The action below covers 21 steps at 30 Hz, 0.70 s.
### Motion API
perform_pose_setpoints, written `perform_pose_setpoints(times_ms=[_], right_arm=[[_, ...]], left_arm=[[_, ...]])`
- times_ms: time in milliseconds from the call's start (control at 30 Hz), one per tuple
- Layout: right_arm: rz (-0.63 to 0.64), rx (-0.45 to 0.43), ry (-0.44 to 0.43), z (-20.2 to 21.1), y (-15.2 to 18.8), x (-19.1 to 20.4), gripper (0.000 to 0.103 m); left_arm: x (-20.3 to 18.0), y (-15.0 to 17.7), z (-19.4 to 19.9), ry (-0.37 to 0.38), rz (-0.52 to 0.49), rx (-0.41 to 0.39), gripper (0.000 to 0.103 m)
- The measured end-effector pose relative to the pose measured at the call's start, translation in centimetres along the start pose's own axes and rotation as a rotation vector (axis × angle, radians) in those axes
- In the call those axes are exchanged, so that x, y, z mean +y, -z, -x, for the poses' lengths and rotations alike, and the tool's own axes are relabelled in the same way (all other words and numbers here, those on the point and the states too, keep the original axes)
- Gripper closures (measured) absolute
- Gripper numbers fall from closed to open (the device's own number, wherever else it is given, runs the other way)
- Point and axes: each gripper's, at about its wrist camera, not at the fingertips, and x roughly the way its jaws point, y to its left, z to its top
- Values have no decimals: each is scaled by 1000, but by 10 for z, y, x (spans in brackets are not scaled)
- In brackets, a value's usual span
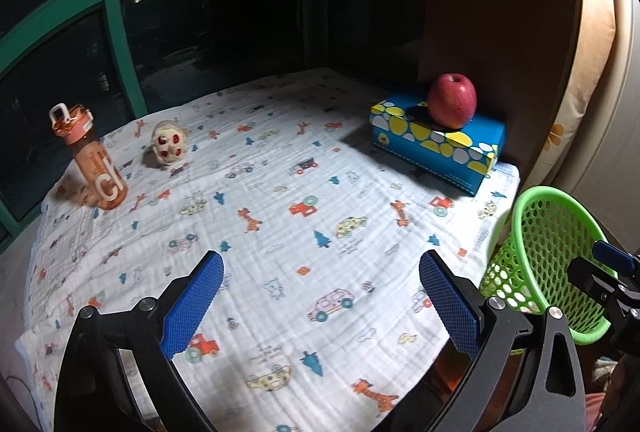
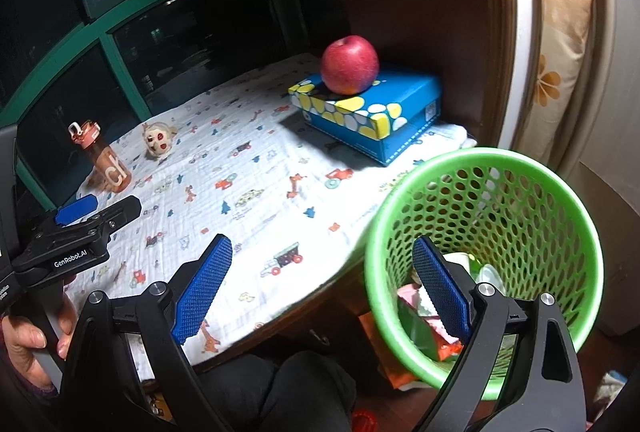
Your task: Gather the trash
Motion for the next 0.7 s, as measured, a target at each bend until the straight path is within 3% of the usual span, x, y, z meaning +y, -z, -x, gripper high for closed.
perform_pose_setpoints(times_ms=[700], right_arm=[[50,14,-68,-15,-4,36,12]], left_arm=[[44,17,21,-142,56,-29,7]])
